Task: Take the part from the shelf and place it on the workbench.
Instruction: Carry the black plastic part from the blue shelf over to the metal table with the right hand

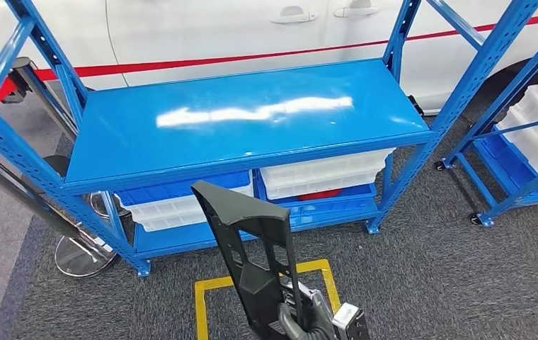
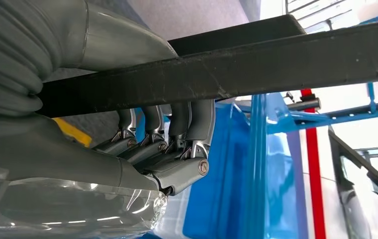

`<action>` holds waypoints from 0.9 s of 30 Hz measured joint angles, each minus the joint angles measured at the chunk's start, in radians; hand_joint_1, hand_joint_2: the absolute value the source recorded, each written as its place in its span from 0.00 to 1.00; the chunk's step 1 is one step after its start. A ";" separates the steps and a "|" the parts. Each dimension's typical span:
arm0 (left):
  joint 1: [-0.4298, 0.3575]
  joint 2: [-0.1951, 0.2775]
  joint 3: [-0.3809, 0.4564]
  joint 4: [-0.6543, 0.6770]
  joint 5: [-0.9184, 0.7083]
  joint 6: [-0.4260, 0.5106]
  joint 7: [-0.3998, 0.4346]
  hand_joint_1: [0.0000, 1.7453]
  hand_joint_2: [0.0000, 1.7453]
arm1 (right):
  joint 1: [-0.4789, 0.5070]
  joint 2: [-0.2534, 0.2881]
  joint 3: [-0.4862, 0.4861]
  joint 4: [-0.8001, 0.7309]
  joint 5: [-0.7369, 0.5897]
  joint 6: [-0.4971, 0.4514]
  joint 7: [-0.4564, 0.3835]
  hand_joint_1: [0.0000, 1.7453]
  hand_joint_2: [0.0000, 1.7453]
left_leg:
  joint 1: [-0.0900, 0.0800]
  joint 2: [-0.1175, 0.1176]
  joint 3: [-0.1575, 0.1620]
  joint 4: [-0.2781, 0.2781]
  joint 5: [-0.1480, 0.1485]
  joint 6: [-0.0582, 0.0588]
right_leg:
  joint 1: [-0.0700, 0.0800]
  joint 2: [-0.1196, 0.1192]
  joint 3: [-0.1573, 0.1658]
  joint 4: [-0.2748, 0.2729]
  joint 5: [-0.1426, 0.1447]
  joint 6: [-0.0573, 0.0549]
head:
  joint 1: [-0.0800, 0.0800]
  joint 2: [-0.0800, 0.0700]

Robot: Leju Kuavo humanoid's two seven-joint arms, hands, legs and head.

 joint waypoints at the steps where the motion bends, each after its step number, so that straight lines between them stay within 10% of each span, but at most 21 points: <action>1: -0.001 -0.002 -0.002 0.000 0.000 0.001 0.002 0.00 1.00 | 0.000 0.002 0.001 0.002 -0.001 0.000 0.001 1.00 1.00 | 0.003 0.002 -0.003 -0.005 0.008 0.006 | -0.001 0.001 -0.011 0.025 -0.022 0.005 | 0.000 0.000; 4: -0.001 -0.003 -0.007 0.000 0.002 0.001 0.006 0.00 1.00 | 0.000 0.005 0.003 0.011 -0.002 0.000 0.003 1.00 1.00 | 0.005 0.005 -0.023 -0.007 0.026 0.014 | -0.006 0.003 -0.085 0.202 -0.133 0.016 | 0.000 0.000; 6: 0.000 -0.004 -0.008 0.000 0.003 0.001 0.006 0.00 1.00 | 0.001 0.005 0.004 0.017 -0.002 0.000 0.004 1.00 1.00 | 0.005 0.005 -0.036 -0.004 0.034 0.011 | -0.011 0.003 -0.103 0.270 -0.154 0.022 | 0.000 0.000; 11: -0.001 -0.007 -0.011 0.001 0.002 0.005 0.009 0.00 1.00 | 0.000 0.010 0.005 0.022 0.000 0.001 0.007 1.00 1.00 | 0.004 0.004 -0.055 0.016 0.040 -0.007 | -0.020 0.006 0.056 0.004 -0.052 0.021 | 0.000 0.000; 15: -0.002 -0.012 -0.011 0.002 0.006 0.017 0.009 0.00 1.00 | -0.002 0.023 0.005 0.023 0.022 0.003 0.017 1.00 1.00 | 0.004 0.003 -0.066 0.023 0.042 -0.032 | -0.016 0.008 0.049 -0.010 -0.035 -0.009 | 0.000 0.000; 21: -0.008 -0.017 -0.012 0.002 0.007 0.034 -0.018 0.00 1.00 | -0.010 0.050 -0.019 0.025 0.079 0.034 0.035 1.00 1.00 | 0.009 0.003 -0.165 0.301 -0.124 -0.047 | -0.008 0.001 0.011 -0.010 -0.006 -0.034 | 0.000 0.000; 27: -0.025 -0.016 -0.012 0.002 0.003 0.052 -0.047 0.00 1.00 | -0.002 0.095 -0.100 -0.042 0.299 0.007 0.023 1.00 1.00 | -0.005 0.003 0.014 0.009 -0.022 -0.012 | 0.003 0.001 -0.004 -0.006 0.014 -0.020 | 0.000 0.000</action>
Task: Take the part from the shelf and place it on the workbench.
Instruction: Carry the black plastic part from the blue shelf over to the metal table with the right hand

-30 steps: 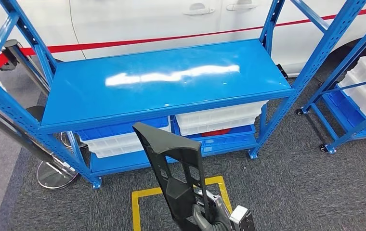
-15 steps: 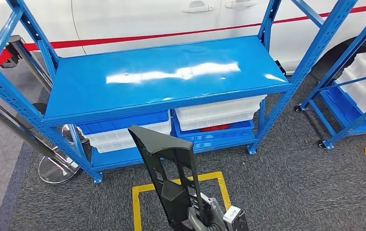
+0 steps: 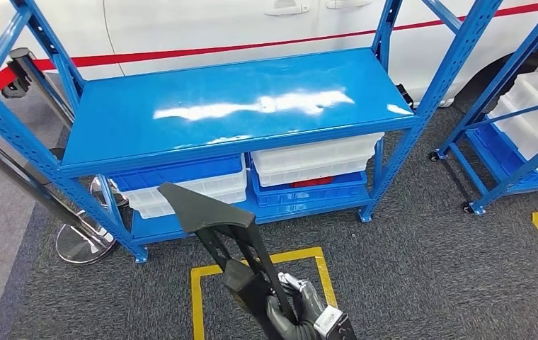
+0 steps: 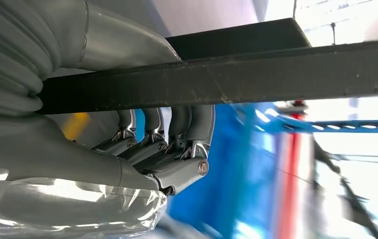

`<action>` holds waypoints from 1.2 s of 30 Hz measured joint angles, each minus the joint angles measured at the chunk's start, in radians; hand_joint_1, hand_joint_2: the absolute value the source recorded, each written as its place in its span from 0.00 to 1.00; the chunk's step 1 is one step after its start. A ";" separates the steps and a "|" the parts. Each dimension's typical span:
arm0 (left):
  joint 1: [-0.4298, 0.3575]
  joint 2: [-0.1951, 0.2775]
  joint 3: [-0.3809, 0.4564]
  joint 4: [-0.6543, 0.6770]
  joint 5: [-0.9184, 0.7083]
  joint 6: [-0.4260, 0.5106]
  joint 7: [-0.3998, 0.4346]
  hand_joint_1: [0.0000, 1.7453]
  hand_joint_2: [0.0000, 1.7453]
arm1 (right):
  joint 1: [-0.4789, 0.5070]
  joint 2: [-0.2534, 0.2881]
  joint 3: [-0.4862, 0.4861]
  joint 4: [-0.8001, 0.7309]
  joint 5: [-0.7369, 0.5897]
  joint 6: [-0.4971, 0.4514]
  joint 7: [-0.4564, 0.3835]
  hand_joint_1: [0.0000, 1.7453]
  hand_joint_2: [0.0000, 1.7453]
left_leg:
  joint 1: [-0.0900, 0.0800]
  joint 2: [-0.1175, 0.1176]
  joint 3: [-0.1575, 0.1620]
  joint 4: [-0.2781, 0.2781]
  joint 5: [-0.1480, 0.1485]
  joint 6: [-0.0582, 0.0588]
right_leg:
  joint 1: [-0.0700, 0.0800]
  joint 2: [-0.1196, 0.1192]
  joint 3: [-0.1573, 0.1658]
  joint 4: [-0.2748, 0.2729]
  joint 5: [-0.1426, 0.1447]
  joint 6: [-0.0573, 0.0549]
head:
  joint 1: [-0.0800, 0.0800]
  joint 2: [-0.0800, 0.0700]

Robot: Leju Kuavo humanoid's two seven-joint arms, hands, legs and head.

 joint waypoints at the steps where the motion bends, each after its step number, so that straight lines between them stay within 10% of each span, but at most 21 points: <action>1: -0.001 0.000 -0.001 0.000 -0.004 0.000 0.000 0.00 1.00 | 0.002 0.006 -0.025 -0.039 0.045 -0.005 -0.003 1.00 1.00 | -0.003 0.000 -0.002 -0.004 0.002 0.003 | -0.001 -0.001 -0.002 0.000 0.004 0.006 | 0.000 0.000; 4: -0.003 0.002 -0.007 0.000 -0.014 -0.011 0.013 0.00 1.00 | -0.004 0.024 -0.125 -0.177 0.106 0.004 0.012 1.00 1.00 | 0.001 0.003 -0.006 -0.017 0.024 0.017 | -0.003 0.001 -0.010 0.012 -0.005 0.025 | 0.000 0.000; 9: -0.007 0.003 -0.026 0.000 -0.039 -0.024 0.035 0.00 1.00 | -0.023 0.041 -0.261 -0.319 0.117 0.007 0.030 1.00 1.00 | 0.003 0.006 -0.038 -0.019 0.052 0.029 | -0.011 0.003 -0.107 0.268 -0.157 0.044 | 0.000 0.000; 11: -0.009 0.004 -0.040 0.000 -0.061 -0.033 0.052 0.00 1.00 | -0.024 0.042 -0.301 -0.358 0.124 -0.011 0.027 1.00 1.00 | 0.003 0.006 -0.051 -0.012 0.056 0.028 | -0.014 0.003 -0.082 0.249 -0.136 0.047 | 0.000 0.000; 15: -0.017 0.004 -0.068 0.000 -0.086 -0.047 0.079 0.00 1.00 | -0.022 0.041 -0.385 -0.430 0.122 -0.038 0.028 1.00 1.00 | -0.001 0.005 -0.074 0.015 0.057 0.015 | -0.013 0.002 0.048 0.022 -0.058 0.039 | 0.000 0.000; 19: -0.022 0.007 -0.092 0.000 -0.106 -0.053 0.102 0.00 1.00 | 0.008 0.040 -0.453 -0.476 0.109 -0.043 0.025 1.00 1.00 | -0.002 0.004 -0.088 0.025 0.056 -0.007 | -0.012 0.003 0.043 0.004 -0.048 0.009 | 0.000 0.000; 25: -0.023 0.009 -0.105 0.000 -0.109 -0.042 0.101 0.00 1.00 | 0.034 0.045 -0.486 -0.491 0.110 -0.035 0.012 1.00 1.00 | 0.007 0.002 -0.186 0.298 -0.099 -0.027 | -0.012 0.000 0.016 0.002 -0.025 -0.014 | 0.000 0.000; 30: -0.022 0.009 -0.110 -0.001 -0.109 -0.005 0.074 0.00 1.00 | 0.035 0.076 -0.486 -0.474 0.163 -0.020 0.009 1.00 1.00 | 0.000 0.001 -0.024 0.030 0.005 -0.006 | -0.008 0.002 0.007 0.005 -0.013 -0.002 | 0.000 0.000; 34: -0.018 0.009 -0.115 -0.001 -0.108 0.013 0.068 0.00 1.00 | 0.013 0.100 -0.486 -0.458 0.200 -0.018 0.008 1.00 1.00 | -0.002 0.002 -0.016 -0.013 0.024 0.010 | -0.009 0.002 -0.001 0.004 -0.004 0.023 | 0.000 0.000; 36: -0.017 0.009 -0.116 -0.001 -0.107 0.017 0.068 0.00 1.00 | 0.004 0.105 -0.486 -0.454 0.203 -0.019 0.008 1.00 1.00 | 0.005 0.003 -0.020 -0.026 0.042 0.020 | -0.009 0.003 -0.022 0.051 -0.045 0.031 | 0.000 0.000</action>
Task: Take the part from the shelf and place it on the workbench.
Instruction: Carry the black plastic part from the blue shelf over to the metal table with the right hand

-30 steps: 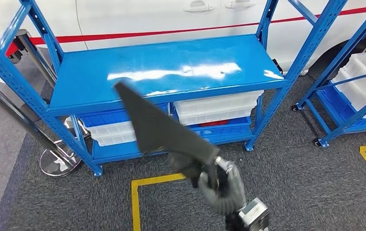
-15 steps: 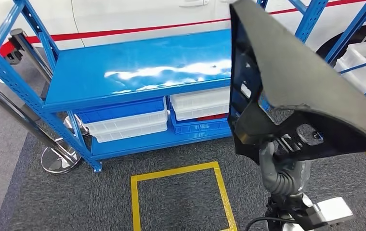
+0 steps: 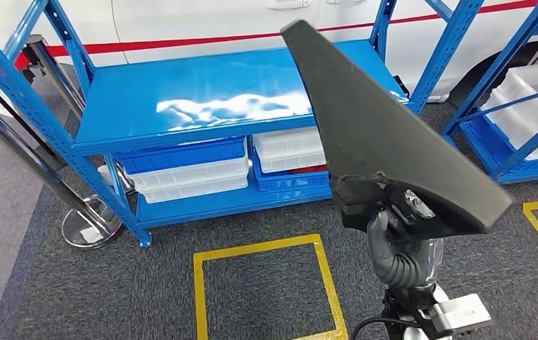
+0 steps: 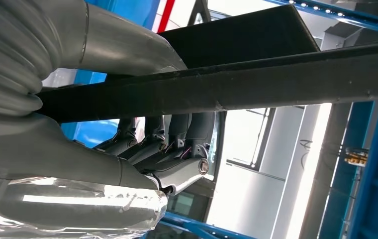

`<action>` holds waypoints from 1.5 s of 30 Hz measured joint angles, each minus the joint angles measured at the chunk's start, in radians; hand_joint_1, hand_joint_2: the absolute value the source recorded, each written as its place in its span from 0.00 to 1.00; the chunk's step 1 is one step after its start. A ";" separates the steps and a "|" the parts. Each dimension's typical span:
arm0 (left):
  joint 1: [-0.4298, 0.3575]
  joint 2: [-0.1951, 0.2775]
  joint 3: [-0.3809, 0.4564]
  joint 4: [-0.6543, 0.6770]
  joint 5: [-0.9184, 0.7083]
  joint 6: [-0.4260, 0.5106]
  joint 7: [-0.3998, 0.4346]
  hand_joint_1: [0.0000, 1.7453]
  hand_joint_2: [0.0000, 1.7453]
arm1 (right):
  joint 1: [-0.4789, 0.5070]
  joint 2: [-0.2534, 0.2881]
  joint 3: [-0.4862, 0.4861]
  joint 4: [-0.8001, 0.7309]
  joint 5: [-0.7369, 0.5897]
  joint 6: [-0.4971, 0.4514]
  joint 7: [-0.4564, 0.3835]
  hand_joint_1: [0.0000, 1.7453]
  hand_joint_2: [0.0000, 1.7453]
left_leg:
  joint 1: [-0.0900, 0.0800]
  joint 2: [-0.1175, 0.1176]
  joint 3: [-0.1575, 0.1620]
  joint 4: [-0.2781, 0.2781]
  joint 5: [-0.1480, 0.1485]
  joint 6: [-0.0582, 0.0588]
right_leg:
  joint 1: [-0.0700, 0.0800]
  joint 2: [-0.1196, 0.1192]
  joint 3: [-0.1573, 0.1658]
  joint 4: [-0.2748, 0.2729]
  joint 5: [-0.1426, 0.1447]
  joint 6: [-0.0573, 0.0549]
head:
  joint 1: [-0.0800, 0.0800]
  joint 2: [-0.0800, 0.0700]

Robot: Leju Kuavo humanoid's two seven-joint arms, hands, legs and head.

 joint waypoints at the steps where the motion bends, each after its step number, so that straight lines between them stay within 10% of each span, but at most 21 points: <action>1: 0.000 0.000 0.000 0.000 0.000 0.001 0.000 0.00 1.00 | -0.003 0.002 0.000 0.002 0.000 0.000 0.000 1.00 1.00 | 0.000 0.001 -0.004 -0.001 0.006 0.003 | -0.003 0.001 -0.021 0.052 -0.037 0.003 | 0.000 0.000; 3: 0.002 0.000 -0.001 0.000 0.000 0.003 0.001 0.00 1.00 | -0.006 0.005 -0.003 0.008 -0.001 0.004 0.000 1.00 1.00 | 0.000 0.001 -0.019 0.003 0.013 0.004 | -0.006 0.001 -0.070 0.177 -0.101 0.010 | 0.000 0.000; 5: 0.005 0.000 -0.001 0.000 0.000 0.005 0.004 0.00 1.00 | -0.007 0.010 -0.009 0.013 -0.002 0.014 0.001 1.00 1.00 | 0.000 0.001 -0.032 0.010 0.017 0.002 | -0.009 0.000 -0.073 0.210 -0.102 0.014 | 0.000 0.000; 9: 0.007 0.002 -0.001 0.000 0.007 0.008 0.010 0.00 1.00 | -0.019 0.021 -0.015 0.024 0.000 0.034 0.008 1.00 1.00 | -0.003 0.000 -0.051 0.033 0.017 -0.011 | -0.011 0.001 0.058 -0.018 -0.015 0.008 | 0.000 0.000; 13: 0.014 0.006 -0.001 0.000 0.012 0.010 0.010 0.00 1.00 | -0.034 0.035 -0.015 0.046 0.016 0.035 0.018 1.00 1.00 | -0.003 -0.001 -0.061 0.040 0.023 -0.034 | -0.006 0.003 0.058 -0.042 0.000 -0.022 | 0.000 0.000; 18: 0.025 0.011 -0.001 0.000 0.011 0.010 0.010 0.00 1.00 | -0.069 0.046 -0.016 0.081 0.015 0.035 0.034 1.00 1.00 | 0.002 -0.003 -0.153 0.266 -0.122 -0.054 | -0.006 -0.002 0.031 -0.046 0.024 -0.048 | -0.001 0.000; 20: 0.030 0.014 -0.001 0.000 0.009 0.008 0.010 0.00 1.00 | -0.080 0.046 -0.018 0.098 0.006 0.035 0.042 1.00 1.00 | 0.001 -0.003 -0.159 0.312 -0.134 -0.051 | -0.002 -0.002 0.020 -0.045 0.032 -0.048 | -0.001 0.000; 25: 0.035 0.023 -0.001 0.000 0.008 0.006 0.009 0.00 1.00 | -0.100 0.046 -0.026 0.123 -0.006 0.035 0.046 1.00 1.00 | -0.010 -0.003 0.005 0.033 -0.035 -0.019 | 0.003 -0.001 0.012 -0.044 0.047 -0.036 | -0.001 0.000; 29: 0.039 0.026 -0.001 0.000 0.007 0.006 0.009 0.00 1.00 | -0.108 0.046 -0.031 0.132 -0.007 0.036 0.046 1.00 1.00 | -0.009 -0.001 0.003 0.007 -0.012 -0.005 | 0.001 -0.003 0.002 -0.038 0.047 -0.012 | 0.000 0.000; 35: 0.039 0.026 -0.001 0.000 -0.001 0.008 0.014 0.00 1.00 | -0.141 0.027 -0.034 0.160 -0.037 0.034 0.055 1.00 1.00 | -0.003 0.004 -0.032 0.002 0.022 0.004 | -0.004 0.000 -0.094 0.221 -0.100 0.009 | 0.000 0.000; 40: 0.039 0.026 -0.001 0.000 -0.001 0.009 0.023 0.00 1.00 | -0.178 0.005 -0.033 0.190 -0.062 0.034 0.056 1.00 1.00 | -0.006 0.002 -0.056 0.030 0.024 -0.010 | -0.007 0.000 0.057 -0.031 -0.006 0.000 | 0.000 0.000; 45: 0.041 0.026 -0.001 0.000 0.004 0.012 0.024 0.00 1.00 | -0.202 -0.008 -0.031 0.223 -0.079 0.033 0.051 1.00 1.00 | -0.006 0.000 -0.077 0.059 0.006 -0.038 | -0.005 0.000 0.048 -0.048 0.013 -0.036 | 0.000 0.000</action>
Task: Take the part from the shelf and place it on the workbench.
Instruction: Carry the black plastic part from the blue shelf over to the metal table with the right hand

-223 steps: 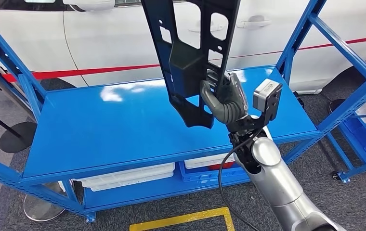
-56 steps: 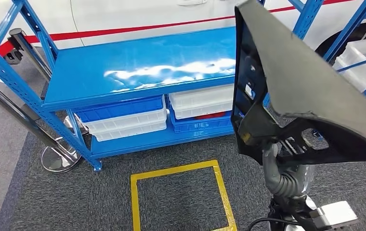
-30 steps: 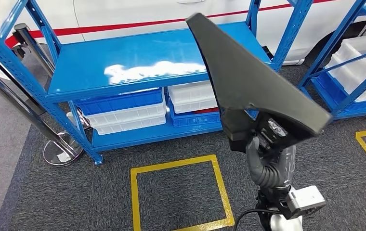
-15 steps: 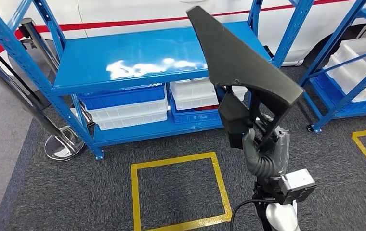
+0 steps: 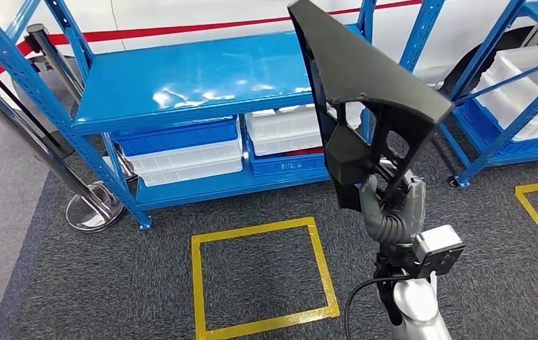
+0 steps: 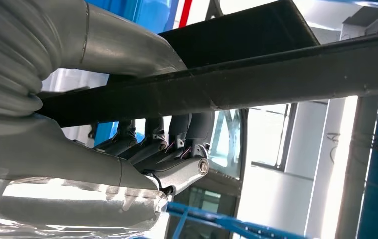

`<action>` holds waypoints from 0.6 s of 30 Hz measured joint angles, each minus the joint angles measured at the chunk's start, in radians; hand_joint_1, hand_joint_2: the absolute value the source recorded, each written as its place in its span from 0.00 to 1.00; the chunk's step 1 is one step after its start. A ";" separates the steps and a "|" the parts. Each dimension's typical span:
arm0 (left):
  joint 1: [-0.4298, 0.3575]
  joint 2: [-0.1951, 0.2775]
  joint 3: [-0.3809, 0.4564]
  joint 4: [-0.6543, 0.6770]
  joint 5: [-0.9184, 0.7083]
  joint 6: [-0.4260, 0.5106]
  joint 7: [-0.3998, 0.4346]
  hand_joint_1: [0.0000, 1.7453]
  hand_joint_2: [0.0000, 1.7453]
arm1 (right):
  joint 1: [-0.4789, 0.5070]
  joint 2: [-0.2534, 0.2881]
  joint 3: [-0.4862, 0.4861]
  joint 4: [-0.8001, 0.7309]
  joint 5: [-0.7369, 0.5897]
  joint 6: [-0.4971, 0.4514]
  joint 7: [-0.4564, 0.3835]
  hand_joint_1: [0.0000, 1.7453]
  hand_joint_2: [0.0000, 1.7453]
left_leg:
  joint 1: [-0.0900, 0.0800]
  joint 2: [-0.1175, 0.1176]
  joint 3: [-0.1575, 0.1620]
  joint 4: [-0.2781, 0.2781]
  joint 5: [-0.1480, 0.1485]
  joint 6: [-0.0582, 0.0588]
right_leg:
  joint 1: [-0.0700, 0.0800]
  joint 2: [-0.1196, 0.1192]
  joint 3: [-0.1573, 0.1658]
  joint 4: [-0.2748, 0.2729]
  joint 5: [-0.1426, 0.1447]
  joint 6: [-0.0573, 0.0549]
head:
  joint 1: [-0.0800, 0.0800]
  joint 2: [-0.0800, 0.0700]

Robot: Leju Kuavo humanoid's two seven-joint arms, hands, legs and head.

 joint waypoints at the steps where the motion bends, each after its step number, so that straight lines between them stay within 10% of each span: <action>1: 0.000 0.000 0.000 0.000 0.002 0.002 0.001 0.00 1.00 | -0.009 -0.001 0.002 0.006 -0.003 -0.001 0.000 1.00 1.00 | 0.002 -0.001 -0.017 0.040 -0.030 -0.005 | -0.001 -0.001 -0.005 -0.002 0.005 -0.007 | 0.000 0.000; 5: 0.002 0.000 0.000 0.000 0.005 0.008 0.004 0.00 1.00 | -0.040 -0.008 0.017 0.035 -0.017 -0.009 0.001 1.00 1.00 | 0.006 -0.001 -0.097 0.259 -0.140 -0.014 | 0.004 -0.001 -0.029 0.000 0.022 -0.014 | 0.000 0.000; 11: 0.001 0.006 0.001 0.000 0.007 0.006 0.004 0.00 1.00 | -0.077 -0.012 0.038 0.061 -0.018 -0.015 0.004 1.00 1.00 | -0.004 -0.002 0.080 -0.034 -0.030 0.017 | 0.009 -0.001 -0.040 0.002 0.039 0.000 | 0.000 0.000; 15: 0.004 0.007 0.001 0.000 0.008 0.007 0.004 0.00 1.00 | -0.093 -0.014 0.048 0.074 -0.018 -0.017 0.004 1.00 1.00 | 0.000 0.001 0.077 -0.056 -0.007 0.031 | 0.008 -0.001 -0.049 0.013 0.032 0.022 | 0.000 0.000; 18: 0.002 0.007 0.002 0.000 0.008 0.008 0.004 0.00 1.00 | -0.102 -0.019 0.053 0.082 -0.019 -0.018 0.004 1.00 1.00 | 0.004 0.004 0.064 -0.065 0.011 0.041 | 0.005 0.000 -0.101 0.136 -0.059 0.033 | 0.000 0.000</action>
